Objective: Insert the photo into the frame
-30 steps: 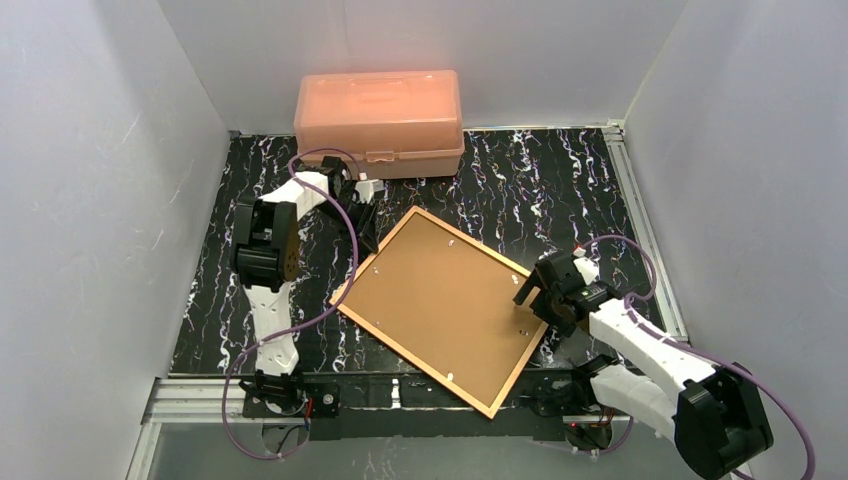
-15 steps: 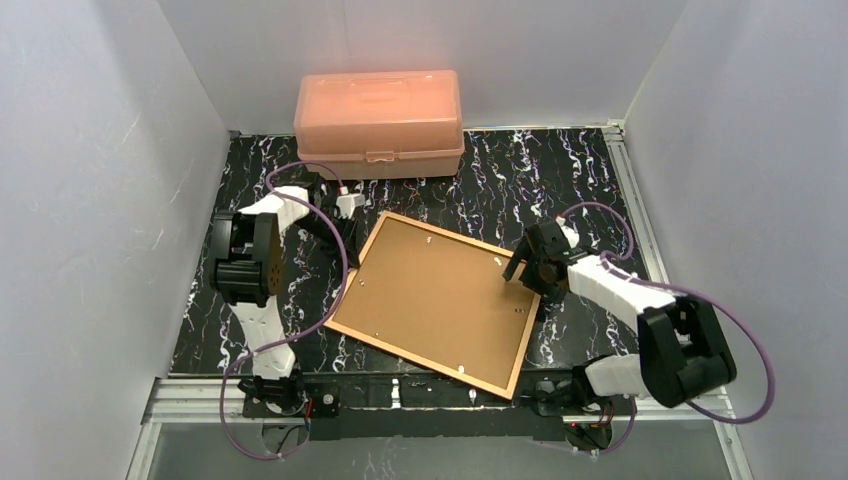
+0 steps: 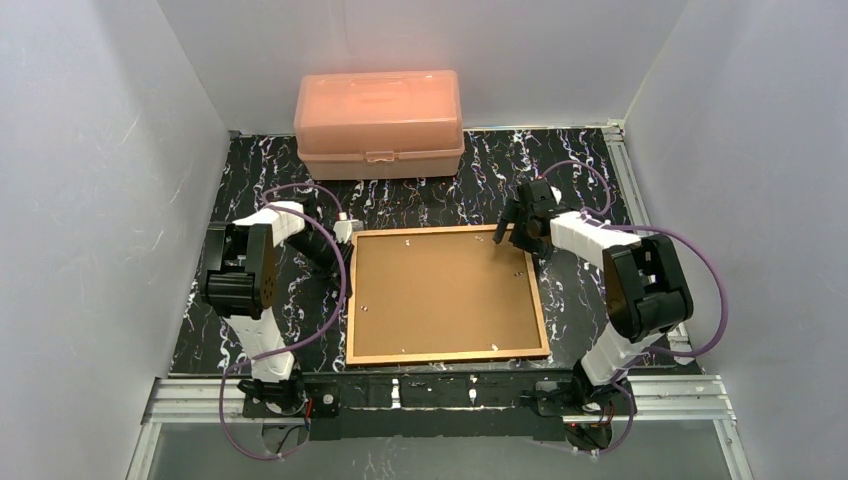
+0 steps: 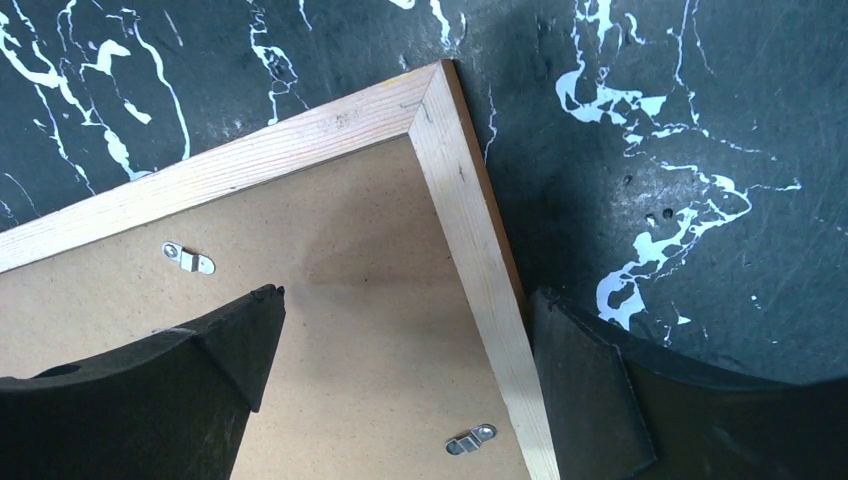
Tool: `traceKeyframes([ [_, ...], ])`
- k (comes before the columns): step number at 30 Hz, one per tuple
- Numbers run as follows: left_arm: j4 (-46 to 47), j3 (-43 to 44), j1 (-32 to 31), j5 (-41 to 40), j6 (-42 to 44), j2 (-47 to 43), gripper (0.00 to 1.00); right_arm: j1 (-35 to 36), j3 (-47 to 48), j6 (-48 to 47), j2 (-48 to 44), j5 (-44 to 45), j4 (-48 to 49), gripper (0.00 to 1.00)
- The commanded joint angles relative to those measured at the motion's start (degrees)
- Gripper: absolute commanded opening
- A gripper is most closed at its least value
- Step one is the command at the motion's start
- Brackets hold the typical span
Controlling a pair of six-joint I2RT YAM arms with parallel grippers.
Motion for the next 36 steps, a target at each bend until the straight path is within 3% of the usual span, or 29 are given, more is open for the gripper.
traceKeyframes([
  [1,0.0,-1.2,-0.3,8.4,-0.4,-2.6,0.11,1.4,4.5,-1.9,-1.7,-3.2,-0.9,0.99],
  [4,1.1,-1.4,0.6,8.5,-2.0,-2.8,0.11,1.4,5.1,-4.6,-5.9,-1.2,-2.2,0.99],
  [7,2.3,-1.6,1.7,9.0,-3.7,-2.9,0.11,2.1,4.2,-6.6,-11.1,-6.0,0.4,0.99],
  [10,3.5,-1.7,2.2,9.6,-5.2,-2.4,0.11,7.3,5.2,-9.4,-12.7,-9.2,1.3,0.99],
  [17,4.2,-1.8,2.4,10.7,-6.7,-2.0,0.11,22.3,7.3,-10.7,-7.2,-25.1,10.3,0.96],
  [23,4.2,-1.6,2.4,10.5,-7.1,-1.6,0.11,30.8,9.8,-9.7,1.1,-34.0,20.5,0.93],
  [36,4.3,-1.6,2.4,9.4,-7.3,-0.7,0.11,37.3,15.4,-10.7,13.2,-39.0,24.9,0.89],
])
